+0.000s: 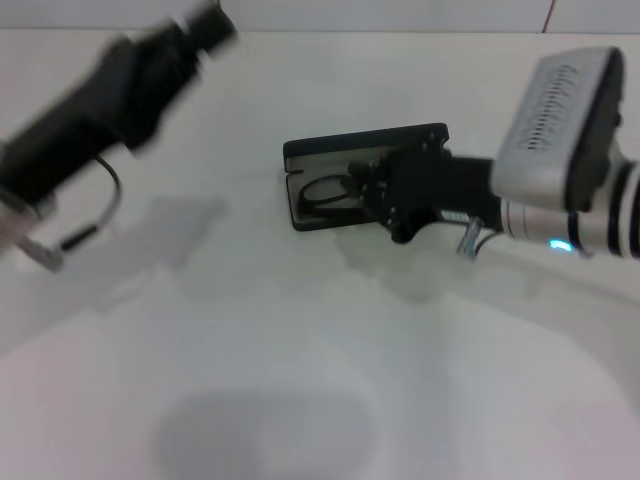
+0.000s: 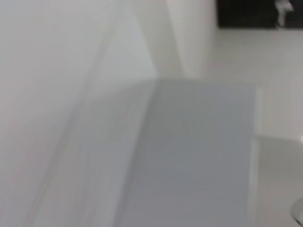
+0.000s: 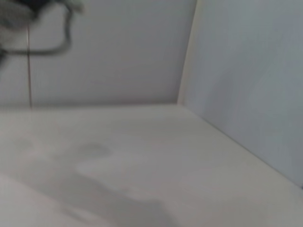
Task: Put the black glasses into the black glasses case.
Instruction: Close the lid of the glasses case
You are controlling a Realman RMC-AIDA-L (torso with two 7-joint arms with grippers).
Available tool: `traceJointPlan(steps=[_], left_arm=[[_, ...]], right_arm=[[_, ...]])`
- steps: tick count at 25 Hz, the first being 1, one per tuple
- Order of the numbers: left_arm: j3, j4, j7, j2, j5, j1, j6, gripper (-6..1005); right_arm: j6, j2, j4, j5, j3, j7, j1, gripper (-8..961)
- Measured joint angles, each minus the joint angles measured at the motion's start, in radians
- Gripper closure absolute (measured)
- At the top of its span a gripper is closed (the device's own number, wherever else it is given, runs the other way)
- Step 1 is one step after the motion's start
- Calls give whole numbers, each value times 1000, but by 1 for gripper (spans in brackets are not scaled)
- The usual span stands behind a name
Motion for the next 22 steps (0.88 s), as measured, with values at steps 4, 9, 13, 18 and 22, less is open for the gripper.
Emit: traceJointPlan(steps=[4, 9, 13, 18, 22], left_arm=[[-70, 55, -94, 2, 53, -57, -194, 956], [-69, 166, -249, 46, 375, -197, -437, 950], [-67, 201, -340, 49, 615, -294, -542, 903], [-67, 217, -344, 11, 794, -342, -621, 825], [-67, 211, -344, -20, 864, -366, -696, 746]], right_arm=[[-124, -4, 7, 212, 20, -143, -119, 835], [-455, -7, 141, 420, 124, -388, -205, 831], [-653, -6, 328, 539, 231, -466, -197, 827], [-768, -6, 527, 659, 279, -555, -160, 822], [-787, -4, 590, 668, 302, -568, -139, 818]])
